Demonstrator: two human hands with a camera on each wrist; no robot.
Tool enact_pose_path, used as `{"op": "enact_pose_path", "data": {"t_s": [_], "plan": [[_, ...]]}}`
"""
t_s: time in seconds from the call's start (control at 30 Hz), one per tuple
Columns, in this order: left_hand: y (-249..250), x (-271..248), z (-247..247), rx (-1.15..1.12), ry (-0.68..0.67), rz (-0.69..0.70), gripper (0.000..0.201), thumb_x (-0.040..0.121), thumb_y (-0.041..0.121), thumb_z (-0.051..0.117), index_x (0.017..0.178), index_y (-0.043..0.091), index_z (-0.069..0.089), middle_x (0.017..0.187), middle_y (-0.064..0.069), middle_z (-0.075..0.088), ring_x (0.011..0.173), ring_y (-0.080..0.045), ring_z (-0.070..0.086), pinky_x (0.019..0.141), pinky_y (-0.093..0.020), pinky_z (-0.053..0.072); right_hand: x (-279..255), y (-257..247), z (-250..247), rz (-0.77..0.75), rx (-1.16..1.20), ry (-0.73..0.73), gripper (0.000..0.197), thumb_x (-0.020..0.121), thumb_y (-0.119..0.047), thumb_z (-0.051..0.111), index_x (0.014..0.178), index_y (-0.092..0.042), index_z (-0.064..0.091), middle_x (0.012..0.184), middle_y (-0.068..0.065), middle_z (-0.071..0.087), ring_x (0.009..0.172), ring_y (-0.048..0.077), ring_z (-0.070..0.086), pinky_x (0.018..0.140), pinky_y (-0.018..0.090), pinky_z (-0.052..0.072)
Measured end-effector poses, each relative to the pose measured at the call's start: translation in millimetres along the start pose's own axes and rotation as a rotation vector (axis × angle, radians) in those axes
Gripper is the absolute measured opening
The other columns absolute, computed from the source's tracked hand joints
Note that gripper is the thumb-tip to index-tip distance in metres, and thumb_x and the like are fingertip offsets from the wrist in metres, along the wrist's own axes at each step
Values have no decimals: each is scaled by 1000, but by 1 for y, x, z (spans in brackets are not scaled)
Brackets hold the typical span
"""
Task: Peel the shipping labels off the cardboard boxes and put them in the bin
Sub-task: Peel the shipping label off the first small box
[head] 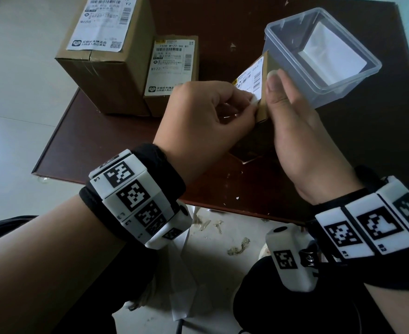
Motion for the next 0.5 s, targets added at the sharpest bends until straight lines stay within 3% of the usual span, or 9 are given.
{"op": "enact_pose_path", "data": {"t_s": [0.37,0.5], "plan": [[2,-1,-3,15,24,14,13,88,20,77,87,7,81,88,5,78,75,-9,75,66,-28,61,-4,-4,2,39,0,20,60,112,-57,34,168,-39,22,171,-13,31,154,5,33,127,37,33],[1,-1,-3,19,22,21,14,89,20,77,86,7,81,89,5,78,75,-7,75,66,-29,62,-5,-6,2,40,0,9,61,111,-59,34,168,-41,22,171,-14,31,153,4,33,118,25,33]]}}
Point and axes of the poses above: each hand's wrist, its own x-axis towards the middle knuckle, its own z-axis out of the palm, y = z × x, the point moved 1 cm from there along x, towards the middle knuckle
